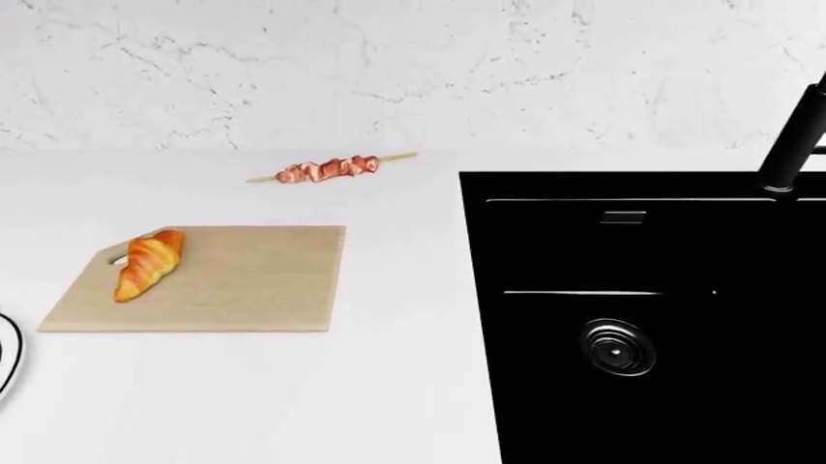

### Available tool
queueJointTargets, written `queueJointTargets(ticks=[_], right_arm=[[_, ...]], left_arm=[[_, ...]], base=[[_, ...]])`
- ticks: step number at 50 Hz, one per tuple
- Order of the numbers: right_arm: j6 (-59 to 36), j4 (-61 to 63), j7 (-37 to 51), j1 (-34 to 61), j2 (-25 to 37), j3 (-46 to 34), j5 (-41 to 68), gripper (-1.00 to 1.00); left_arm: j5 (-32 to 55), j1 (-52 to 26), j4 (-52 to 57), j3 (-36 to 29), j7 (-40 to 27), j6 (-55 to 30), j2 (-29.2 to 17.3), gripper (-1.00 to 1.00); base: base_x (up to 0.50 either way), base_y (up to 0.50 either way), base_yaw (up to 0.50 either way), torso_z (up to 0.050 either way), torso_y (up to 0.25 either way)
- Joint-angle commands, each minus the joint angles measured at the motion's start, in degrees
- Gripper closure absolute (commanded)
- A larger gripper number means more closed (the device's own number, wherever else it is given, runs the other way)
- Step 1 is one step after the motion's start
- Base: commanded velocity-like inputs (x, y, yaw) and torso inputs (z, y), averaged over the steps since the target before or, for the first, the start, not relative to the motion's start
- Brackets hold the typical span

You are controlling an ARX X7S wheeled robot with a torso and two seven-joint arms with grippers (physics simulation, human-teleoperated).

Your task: From the different types of pastries on the counter, select a croissant and place it on the cutting board. Then retrieve a jar of jam from the cabinet and place it alongside the croissant on the cutting board.

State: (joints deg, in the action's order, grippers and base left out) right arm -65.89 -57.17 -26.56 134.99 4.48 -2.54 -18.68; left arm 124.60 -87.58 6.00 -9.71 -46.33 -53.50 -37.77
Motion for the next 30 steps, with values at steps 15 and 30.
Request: queueJointTargets(ticks=[15, 30], right_arm=[[0.36, -0.98, -0.11, 0.01, 0.07, -0.07, 0.19, -1.0], [0.96, -1.24, 0.01, 0.01, 0.35, -0.05, 0.63, 1.0]], left_arm=[[-0.25, 0.11, -0.11, -0.34, 0.6, 0.18, -0.23, -1.0], [-0.52, 0.28, -0.12, -0.66, 0.83, 0.36, -0.23, -1.0]], base=[[0.1, 0.0, 0.0, 0.0, 0.001], [0.03, 0.0, 0.0, 0.0, 0.0]])
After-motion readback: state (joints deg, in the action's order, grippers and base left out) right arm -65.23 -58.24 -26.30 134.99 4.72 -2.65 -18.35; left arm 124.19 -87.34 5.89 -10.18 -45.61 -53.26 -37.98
